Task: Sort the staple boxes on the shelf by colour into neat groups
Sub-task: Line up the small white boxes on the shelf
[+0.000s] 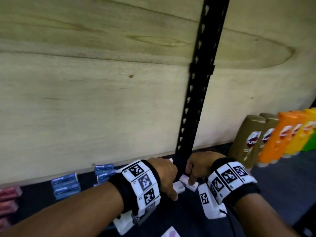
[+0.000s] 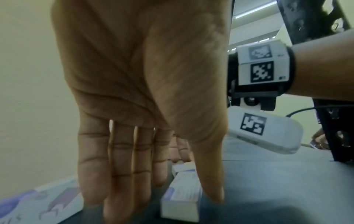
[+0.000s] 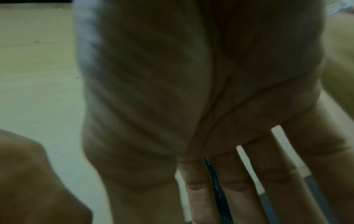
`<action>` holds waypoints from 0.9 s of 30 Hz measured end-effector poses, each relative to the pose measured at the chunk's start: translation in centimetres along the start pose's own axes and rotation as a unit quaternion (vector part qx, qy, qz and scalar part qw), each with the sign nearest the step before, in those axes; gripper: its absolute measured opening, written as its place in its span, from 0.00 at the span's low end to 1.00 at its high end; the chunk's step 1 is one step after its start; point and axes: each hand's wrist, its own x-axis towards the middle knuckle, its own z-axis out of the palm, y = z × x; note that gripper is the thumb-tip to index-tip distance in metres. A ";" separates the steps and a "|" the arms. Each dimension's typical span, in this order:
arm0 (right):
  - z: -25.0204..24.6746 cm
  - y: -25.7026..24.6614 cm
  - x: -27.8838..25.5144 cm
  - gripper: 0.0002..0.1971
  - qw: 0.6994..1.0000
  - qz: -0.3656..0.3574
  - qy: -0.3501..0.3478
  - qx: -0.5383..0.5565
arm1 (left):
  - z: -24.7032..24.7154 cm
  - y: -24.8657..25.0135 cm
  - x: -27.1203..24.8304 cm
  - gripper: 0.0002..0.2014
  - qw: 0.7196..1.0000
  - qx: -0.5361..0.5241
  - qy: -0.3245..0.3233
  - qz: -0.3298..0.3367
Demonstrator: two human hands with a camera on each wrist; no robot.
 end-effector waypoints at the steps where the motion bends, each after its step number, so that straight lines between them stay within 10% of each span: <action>1: 0.4 0.1 -0.1 0.24 1.000 0.003 -0.003 -0.001 | 0.0 0.0 0.1 0.28 1.000 -0.006 0.000 0.003; 27: 0.6 -2.5 0.7 0.11 0.992 -0.103 0.052 0.053 | 1.2 -6.0 -2.6 0.12 0.995 -0.044 0.001 -0.092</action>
